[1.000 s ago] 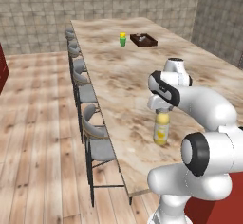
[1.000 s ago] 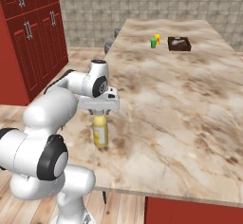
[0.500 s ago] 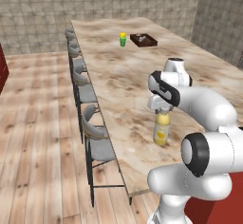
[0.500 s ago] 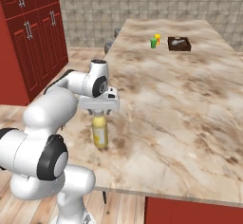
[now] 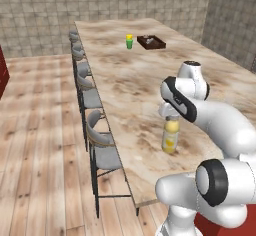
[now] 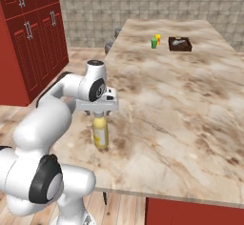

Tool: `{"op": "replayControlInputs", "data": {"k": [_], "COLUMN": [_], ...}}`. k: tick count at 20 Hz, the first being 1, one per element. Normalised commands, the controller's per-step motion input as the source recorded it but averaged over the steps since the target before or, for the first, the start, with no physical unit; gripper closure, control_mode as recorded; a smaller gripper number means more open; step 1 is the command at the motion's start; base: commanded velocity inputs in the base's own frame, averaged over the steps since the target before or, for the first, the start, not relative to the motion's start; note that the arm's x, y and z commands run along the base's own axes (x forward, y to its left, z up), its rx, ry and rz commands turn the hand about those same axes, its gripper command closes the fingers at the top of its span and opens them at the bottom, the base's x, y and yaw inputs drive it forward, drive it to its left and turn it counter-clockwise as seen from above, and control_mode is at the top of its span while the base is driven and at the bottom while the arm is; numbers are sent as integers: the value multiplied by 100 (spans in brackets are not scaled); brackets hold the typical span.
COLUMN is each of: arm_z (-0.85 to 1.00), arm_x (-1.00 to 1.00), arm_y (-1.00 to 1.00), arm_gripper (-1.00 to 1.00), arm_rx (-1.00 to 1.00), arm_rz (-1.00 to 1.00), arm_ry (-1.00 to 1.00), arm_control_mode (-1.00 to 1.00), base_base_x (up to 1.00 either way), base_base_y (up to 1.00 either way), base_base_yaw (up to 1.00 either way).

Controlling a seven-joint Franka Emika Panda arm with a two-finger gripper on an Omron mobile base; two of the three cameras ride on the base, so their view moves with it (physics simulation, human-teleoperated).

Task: Place the drinks on the dining counter in a tight cluster.

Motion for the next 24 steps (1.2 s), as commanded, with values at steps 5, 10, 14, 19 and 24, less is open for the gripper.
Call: {"op": "replayControlInputs", "data": {"k": [5,10,14,19,24], "arm_z": [34,25,6,6,3], "arm_x": [-77,-88,-66,-39,-9], "arm_y": [0,0,6,0,0], "arm_gripper": [-100,-100,-100,-100,-100], "arm_rx": [0,0,0,0,0], "arm_rz": [-1,-9,-16,-14,-4], "arm_ry": [-6,1,2,4,-1], "arm_control_mode": [-100,-100,-100,-100,-100], "base_base_x": [0,0,0,0,0], "base_base_y": [0,0,0,0,0], "base_base_yaw": [0,0,0,0,0]}}
